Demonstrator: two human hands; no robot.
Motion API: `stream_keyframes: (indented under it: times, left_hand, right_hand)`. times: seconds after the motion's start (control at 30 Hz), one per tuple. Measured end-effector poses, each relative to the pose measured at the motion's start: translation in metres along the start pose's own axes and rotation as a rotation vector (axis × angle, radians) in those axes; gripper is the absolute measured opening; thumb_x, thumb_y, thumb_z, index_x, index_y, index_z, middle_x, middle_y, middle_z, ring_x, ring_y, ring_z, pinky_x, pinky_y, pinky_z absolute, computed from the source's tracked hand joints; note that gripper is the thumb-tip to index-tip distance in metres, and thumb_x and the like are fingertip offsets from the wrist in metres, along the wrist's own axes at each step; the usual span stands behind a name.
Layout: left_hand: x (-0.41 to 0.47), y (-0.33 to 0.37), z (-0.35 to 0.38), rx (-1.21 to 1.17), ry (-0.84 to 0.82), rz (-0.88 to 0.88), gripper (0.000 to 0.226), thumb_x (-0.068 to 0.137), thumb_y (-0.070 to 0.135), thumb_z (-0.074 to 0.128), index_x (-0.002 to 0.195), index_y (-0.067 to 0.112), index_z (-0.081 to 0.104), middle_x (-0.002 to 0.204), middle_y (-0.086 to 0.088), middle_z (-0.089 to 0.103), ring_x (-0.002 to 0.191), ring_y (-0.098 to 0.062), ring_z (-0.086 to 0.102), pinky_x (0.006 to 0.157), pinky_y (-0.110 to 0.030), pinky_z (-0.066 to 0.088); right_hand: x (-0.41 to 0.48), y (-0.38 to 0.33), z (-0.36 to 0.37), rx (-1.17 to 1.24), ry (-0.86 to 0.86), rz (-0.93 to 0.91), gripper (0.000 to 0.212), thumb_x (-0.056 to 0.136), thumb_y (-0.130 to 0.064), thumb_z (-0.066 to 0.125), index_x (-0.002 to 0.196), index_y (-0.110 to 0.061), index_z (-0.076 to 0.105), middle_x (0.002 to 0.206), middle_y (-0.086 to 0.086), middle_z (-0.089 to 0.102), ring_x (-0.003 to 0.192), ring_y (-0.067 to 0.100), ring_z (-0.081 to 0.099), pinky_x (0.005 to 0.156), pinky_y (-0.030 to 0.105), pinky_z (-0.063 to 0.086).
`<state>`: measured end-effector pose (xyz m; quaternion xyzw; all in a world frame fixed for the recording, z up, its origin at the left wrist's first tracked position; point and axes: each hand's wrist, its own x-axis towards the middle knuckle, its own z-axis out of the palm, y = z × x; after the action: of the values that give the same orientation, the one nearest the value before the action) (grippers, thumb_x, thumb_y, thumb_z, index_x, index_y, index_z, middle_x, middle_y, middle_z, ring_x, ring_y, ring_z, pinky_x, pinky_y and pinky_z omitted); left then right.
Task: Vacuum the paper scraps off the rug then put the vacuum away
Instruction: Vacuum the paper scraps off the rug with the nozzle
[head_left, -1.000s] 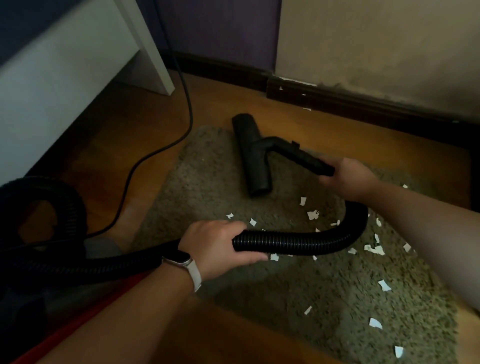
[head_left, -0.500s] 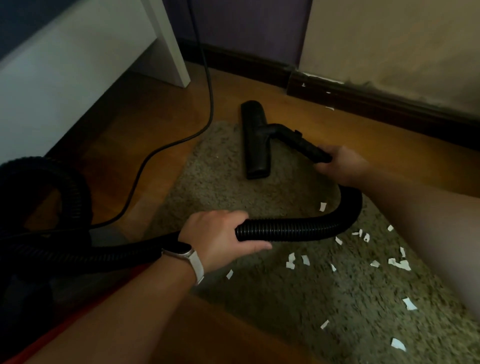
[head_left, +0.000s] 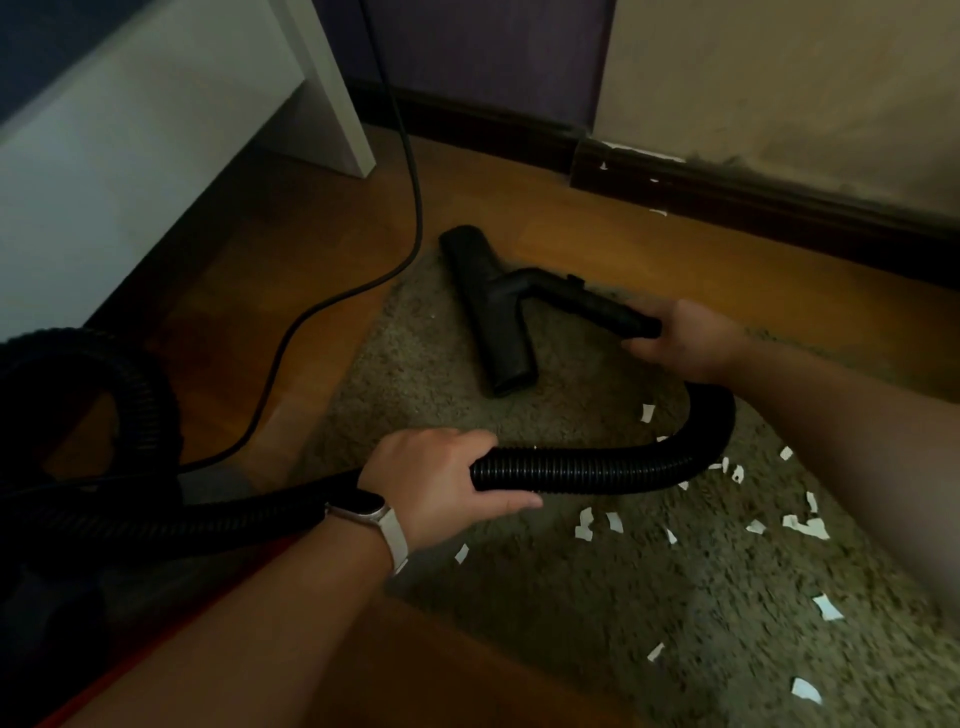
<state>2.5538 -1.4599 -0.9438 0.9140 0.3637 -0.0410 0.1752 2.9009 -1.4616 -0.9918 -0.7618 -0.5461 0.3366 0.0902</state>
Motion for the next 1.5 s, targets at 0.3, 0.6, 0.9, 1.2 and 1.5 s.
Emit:
stream_keyframes:
  times: [0.3,0.6,0.9,1.2,1.5]
  left_hand:
    - [0.008,0.012,-0.004,0.001,0.051,0.025,0.065,0.071,0.095,0.032,0.083,0.036,0.056,0.065,0.014,0.052,0.059,0.000,0.051,0.053,-0.025,0.048]
    - [-0.010,0.008,0.005,-0.011,0.024,0.050,0.064,0.070,0.096,0.035,0.085,0.037,0.056,0.065,0.017,0.051,0.059,0.004,0.048,0.051,-0.017,0.034]
    - [-0.044,0.012,-0.010,0.007,-0.014,0.154,0.075,0.069,0.098,0.024,0.087,0.034,0.058,0.071,0.013,0.057,0.064,-0.002,0.056,0.054,-0.024,0.047]
    - [-0.089,0.010,0.005,0.129,-0.069,0.187,0.067,0.072,0.095,0.027,0.084,0.034,0.050,0.072,0.014,0.053,0.063,-0.006,0.054,0.051,-0.025,0.040]
    - [-0.125,-0.004,0.005,0.265,-0.156,0.120,0.082,0.055,0.105,0.009,0.077,0.033,0.040,0.073,0.013,0.053,0.065,-0.010,0.055,0.056,-0.029,0.044]
  right_hand:
    - [-0.006,0.023,-0.017,0.026,0.056,0.090,0.044,0.094,-0.033,0.065,0.136,-0.037,0.053,0.094,-0.003,0.064,0.082,0.015,0.061,0.063,0.031,0.047]
    - [-0.015,-0.005,-0.002,-0.064,-0.077,-0.022,0.042,0.095,-0.032,0.063,0.135,-0.038,0.052,0.085,-0.006,0.063,0.072,0.012,0.062,0.056,0.026,0.041]
    - [-0.063,-0.030,0.004,-0.109,-0.144,-0.143,0.045,0.094,-0.028,0.063,0.137,-0.035,0.051,0.083,-0.006,0.064,0.071,0.014,0.064,0.064,0.032,0.050]
    - [-0.121,-0.033,0.028,-0.211,-0.168,-0.173,0.033,0.091,-0.032,0.062,0.123,-0.037,0.056,0.072,-0.008,0.062,0.060,0.005,0.059,0.058,0.031,0.046]
    - [-0.153,-0.050,0.064,-0.378,-0.147,-0.194,0.061,0.092,-0.044,0.058,0.149,-0.040,0.036,0.074,-0.013,0.058,0.065,0.008,0.057,0.061,0.031,0.048]
